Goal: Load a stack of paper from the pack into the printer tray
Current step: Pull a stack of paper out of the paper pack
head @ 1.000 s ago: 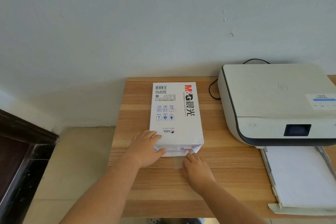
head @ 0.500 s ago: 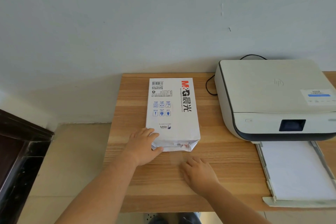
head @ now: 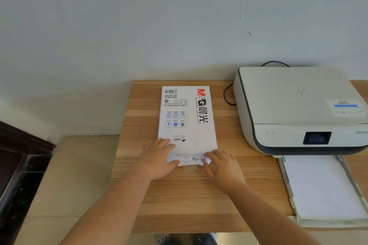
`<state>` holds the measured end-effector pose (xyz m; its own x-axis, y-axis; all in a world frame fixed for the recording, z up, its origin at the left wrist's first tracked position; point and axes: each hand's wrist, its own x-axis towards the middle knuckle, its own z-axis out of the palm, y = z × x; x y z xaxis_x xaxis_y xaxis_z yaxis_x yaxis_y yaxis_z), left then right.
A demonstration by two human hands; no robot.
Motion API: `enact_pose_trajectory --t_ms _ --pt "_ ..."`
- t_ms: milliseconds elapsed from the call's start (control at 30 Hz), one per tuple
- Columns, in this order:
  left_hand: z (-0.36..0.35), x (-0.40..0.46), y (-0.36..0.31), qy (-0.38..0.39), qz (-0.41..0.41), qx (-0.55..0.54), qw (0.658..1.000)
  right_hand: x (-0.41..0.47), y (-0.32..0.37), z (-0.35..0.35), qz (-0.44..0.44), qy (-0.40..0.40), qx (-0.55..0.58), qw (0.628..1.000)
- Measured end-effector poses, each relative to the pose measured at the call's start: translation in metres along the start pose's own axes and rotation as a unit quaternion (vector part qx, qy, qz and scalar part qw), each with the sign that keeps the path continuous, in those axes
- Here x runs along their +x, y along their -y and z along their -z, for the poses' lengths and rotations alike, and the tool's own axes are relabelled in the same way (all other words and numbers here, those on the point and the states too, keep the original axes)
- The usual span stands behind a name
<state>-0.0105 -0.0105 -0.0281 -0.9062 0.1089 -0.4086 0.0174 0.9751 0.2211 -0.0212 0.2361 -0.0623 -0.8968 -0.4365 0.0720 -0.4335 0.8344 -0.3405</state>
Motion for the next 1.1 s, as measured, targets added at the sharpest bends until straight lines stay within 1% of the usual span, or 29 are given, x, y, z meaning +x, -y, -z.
enact_pose_trajectory --t_ms 100,233,400,567,667,933,1100 --pt "-0.003 0.003 0.002 0.001 0.002 0.0 1.0 0.018 -0.005 0.002 -0.088 0.03 -0.012 0.996" --pt "-0.009 0.008 0.004 -0.01 0.003 -0.001 1.0 0.029 -0.005 -0.002 -0.12 0.074 -0.019 0.99" --pt "-0.015 0.013 0.005 -0.027 -0.001 -0.005 1.0 0.03 -0.002 -0.013 -0.142 0.097 -0.015 0.985" --pt "-0.02 0.015 0.007 -0.038 -0.008 0.001 0.999 0.032 -0.003 -0.017 -0.158 0.078 -0.013 0.984" --pt "-0.021 0.018 0.006 -0.042 -0.008 0.01 0.999 0.032 -0.006 -0.017 -0.167 0.082 -0.003 0.983" --pt "-0.021 0.026 0.001 -0.06 -0.023 0.019 0.998 0.021 -0.019 -0.014 -0.169 0.116 0.016 0.979" --pt "-0.022 0.031 -0.003 -0.059 -0.03 0.024 0.998 0.015 -0.027 -0.008 -0.146 0.116 0.019 0.982"
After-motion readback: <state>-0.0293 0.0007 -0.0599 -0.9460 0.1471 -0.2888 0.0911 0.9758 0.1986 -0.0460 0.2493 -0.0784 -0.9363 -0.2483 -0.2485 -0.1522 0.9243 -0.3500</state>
